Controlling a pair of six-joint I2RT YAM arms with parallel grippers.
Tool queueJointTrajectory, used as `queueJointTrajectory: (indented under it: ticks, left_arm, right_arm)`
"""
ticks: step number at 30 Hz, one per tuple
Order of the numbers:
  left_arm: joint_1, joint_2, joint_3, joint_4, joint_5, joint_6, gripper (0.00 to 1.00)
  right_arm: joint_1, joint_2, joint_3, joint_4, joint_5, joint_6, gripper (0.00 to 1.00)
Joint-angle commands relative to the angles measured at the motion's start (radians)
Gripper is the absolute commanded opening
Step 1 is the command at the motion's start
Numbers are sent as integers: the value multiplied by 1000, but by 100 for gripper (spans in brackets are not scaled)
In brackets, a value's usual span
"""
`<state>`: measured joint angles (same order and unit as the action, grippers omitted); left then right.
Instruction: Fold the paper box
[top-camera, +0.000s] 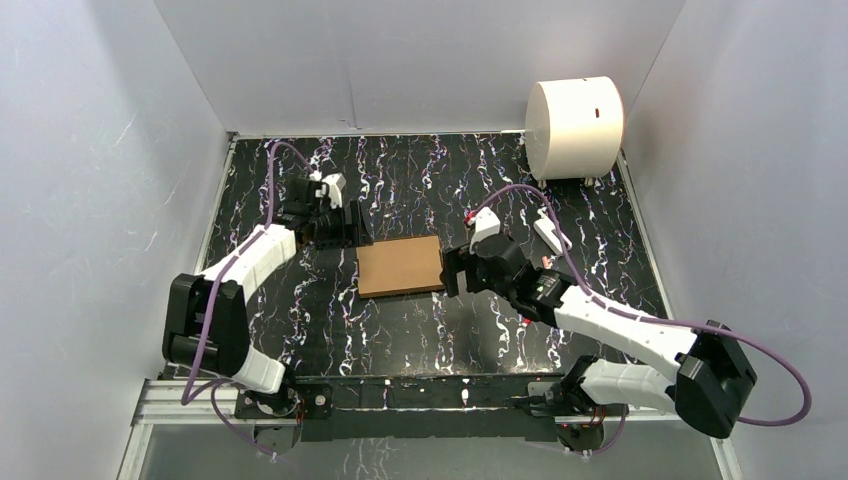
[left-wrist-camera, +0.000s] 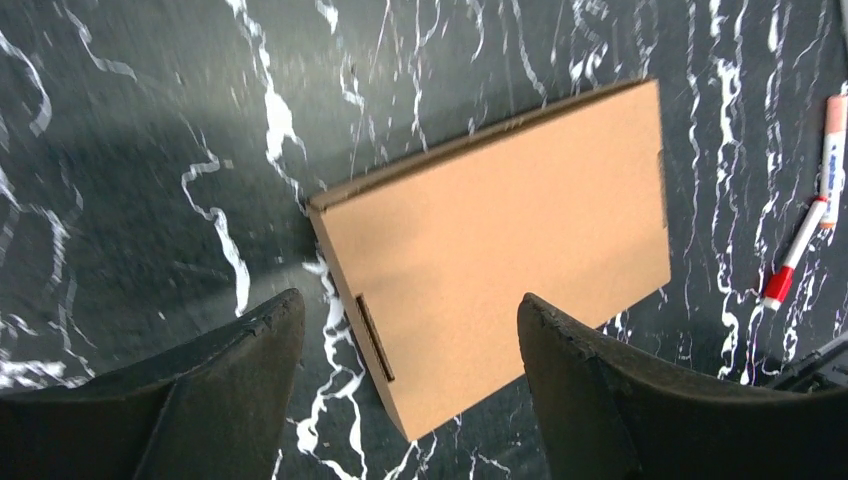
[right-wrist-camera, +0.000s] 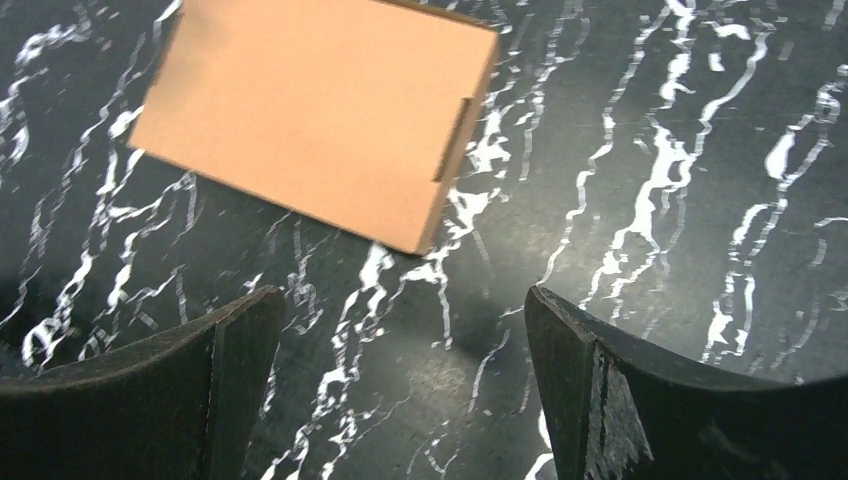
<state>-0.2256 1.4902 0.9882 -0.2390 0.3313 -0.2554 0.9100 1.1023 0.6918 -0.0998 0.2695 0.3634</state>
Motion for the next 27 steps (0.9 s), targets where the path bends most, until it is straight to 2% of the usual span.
queueJointTrajectory:
  ticks: [1,4,8,11,14,19,23,27]
  left_arm:
    - [5,-91,-81,24,13,-75,75]
    - [30,-198,-127,23,-78,-83,79]
    - [49,-367,-167,0,-222,-88,89]
    - [48,-500,-170,-32,-312,-86,92]
    - [32,-605,-139,-71,-435,-81,92]
    - [-13,-796,-133,-67,-773,-136,92]
    - [-26,-920,-195,10,-814,-105,92]
    - [-36,-979,-279,88,-839,-79,92]
  right_arm:
    - [-102,6,54,-25,50,14,98]
    - [-219,-27,54,-67,52,0,98]
    - [-377,-99,77,-150,78,-42,98]
    - [-459,-166,110,-223,127,-64,98]
    - [-471,-246,144,-283,230,-98,98]
    - [-472,-410,160,-295,317,-199,98]
    - [-471,-528,127,-265,336,-293,98]
    - [-472,-628,48,-198,355,-331,98]
